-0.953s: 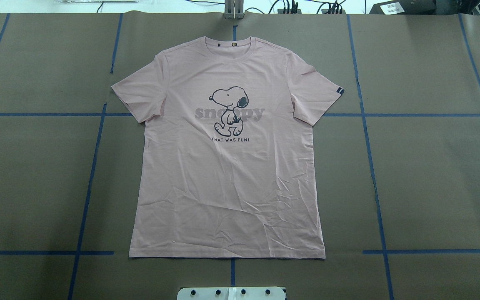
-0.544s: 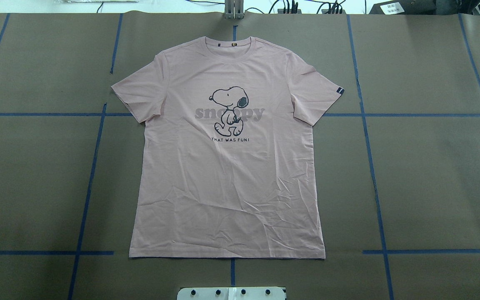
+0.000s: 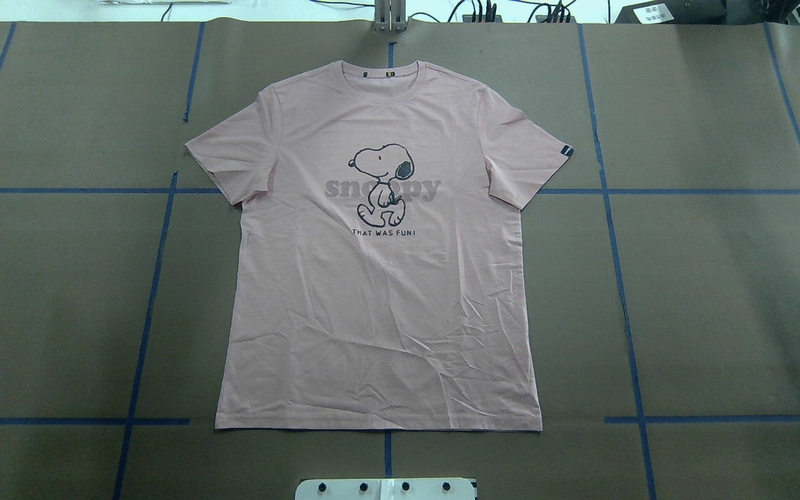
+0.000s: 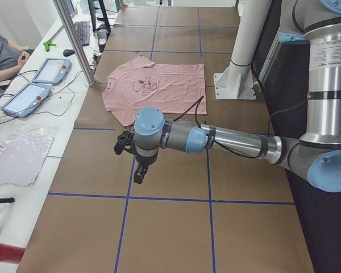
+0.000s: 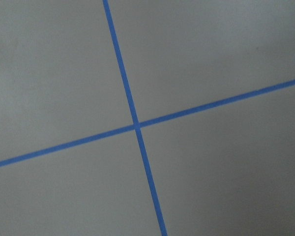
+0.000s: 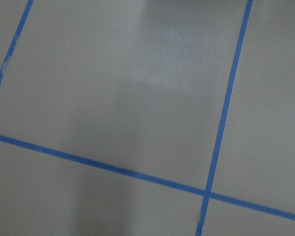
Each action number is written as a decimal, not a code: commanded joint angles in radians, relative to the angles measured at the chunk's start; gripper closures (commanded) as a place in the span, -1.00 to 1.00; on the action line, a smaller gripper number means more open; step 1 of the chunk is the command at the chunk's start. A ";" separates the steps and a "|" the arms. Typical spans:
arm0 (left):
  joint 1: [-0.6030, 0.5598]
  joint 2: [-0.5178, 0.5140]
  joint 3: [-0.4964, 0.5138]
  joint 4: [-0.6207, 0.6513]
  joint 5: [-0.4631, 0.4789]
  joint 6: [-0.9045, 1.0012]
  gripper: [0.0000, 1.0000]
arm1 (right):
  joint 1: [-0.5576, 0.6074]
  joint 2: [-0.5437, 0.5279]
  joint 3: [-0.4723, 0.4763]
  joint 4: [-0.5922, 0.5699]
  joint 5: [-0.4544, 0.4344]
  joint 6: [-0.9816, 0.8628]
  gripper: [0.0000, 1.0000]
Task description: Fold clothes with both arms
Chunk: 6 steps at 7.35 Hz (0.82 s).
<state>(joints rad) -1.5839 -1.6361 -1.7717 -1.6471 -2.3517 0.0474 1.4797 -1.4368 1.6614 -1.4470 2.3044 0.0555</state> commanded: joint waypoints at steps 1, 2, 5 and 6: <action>0.002 -0.102 0.069 -0.204 0.000 -0.052 -1.00 | -0.001 0.115 -0.113 0.059 0.013 0.052 -1.00; 0.005 -0.117 0.127 -0.391 0.000 -0.060 -1.00 | -0.010 0.159 -0.132 0.080 0.020 0.073 -1.00; 0.057 -0.243 0.328 -0.560 -0.009 -0.134 -1.00 | -0.149 0.274 -0.173 0.205 0.009 0.405 -1.00; 0.079 -0.245 0.316 -0.585 -0.009 -0.205 -1.00 | -0.217 0.289 -0.210 0.334 -0.035 0.581 -1.00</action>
<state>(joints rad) -1.5328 -1.8642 -1.4662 -2.1965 -2.3602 -0.0861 1.3425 -1.1796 1.4891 -1.2452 2.3058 0.4257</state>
